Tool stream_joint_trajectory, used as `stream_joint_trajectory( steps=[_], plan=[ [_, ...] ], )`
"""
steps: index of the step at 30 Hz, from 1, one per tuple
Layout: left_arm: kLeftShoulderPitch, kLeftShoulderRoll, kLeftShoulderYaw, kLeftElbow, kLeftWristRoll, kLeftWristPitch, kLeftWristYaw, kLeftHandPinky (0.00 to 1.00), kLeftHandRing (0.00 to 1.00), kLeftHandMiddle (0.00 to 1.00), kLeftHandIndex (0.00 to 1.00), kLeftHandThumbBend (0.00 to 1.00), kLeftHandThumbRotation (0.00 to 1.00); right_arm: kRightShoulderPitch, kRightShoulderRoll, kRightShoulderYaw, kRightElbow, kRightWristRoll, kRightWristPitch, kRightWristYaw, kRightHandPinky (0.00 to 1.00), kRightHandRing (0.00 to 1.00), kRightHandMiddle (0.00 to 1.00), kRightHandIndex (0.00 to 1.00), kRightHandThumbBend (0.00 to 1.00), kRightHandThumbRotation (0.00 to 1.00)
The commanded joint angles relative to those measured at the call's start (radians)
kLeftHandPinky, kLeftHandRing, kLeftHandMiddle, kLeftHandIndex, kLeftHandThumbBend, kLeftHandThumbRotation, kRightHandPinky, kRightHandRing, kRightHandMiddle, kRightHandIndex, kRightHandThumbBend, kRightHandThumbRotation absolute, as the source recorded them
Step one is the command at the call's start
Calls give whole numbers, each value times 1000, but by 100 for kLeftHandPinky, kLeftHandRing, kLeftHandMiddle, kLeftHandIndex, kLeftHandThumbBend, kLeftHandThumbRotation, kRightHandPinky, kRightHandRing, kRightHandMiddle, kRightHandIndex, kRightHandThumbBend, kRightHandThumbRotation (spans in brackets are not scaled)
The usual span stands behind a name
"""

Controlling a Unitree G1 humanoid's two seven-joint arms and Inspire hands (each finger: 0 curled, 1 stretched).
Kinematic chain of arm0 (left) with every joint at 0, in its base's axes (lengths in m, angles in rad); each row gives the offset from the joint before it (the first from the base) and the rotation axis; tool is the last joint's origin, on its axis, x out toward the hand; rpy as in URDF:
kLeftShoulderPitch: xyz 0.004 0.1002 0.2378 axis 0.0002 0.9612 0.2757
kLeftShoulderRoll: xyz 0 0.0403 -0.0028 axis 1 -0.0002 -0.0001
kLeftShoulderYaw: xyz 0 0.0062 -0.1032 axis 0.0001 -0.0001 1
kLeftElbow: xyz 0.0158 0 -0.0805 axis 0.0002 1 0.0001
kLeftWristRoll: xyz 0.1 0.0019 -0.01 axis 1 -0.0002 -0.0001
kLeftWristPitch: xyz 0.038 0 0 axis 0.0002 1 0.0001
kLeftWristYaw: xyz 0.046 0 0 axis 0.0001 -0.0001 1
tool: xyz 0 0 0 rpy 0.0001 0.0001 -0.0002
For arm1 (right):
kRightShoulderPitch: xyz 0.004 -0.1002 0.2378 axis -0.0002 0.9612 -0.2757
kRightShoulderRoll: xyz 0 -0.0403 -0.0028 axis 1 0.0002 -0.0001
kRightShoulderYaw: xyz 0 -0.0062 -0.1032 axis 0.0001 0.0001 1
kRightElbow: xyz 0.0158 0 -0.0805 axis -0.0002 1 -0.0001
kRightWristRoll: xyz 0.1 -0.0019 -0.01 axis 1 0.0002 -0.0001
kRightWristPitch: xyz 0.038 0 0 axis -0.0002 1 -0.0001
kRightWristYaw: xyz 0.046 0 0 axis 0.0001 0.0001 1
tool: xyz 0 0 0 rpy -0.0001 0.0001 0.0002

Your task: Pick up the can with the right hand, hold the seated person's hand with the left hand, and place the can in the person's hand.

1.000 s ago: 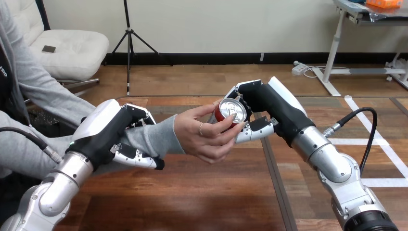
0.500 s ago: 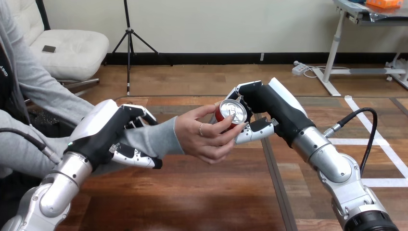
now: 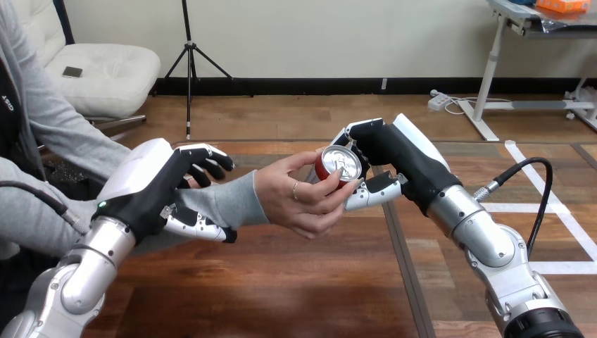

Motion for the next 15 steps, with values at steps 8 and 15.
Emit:
stream_joint_trajectory(
  steps=[8, 15],
  plan=[
    [-13, 18, 32, -78, -2, 16, 19, 49, 65, 70, 68, 97, 16, -65, -15, -7, -25, 3, -1, -21, 31, 34, 37, 42, 86, 0],
    [-9, 19, 33, -85, -4, 24, 12, 49, 64, 69, 67, 95, 16, -64, -16, -8, -21, 3, -3, -21, 32, 34, 38, 42, 86, 0]
  ],
)
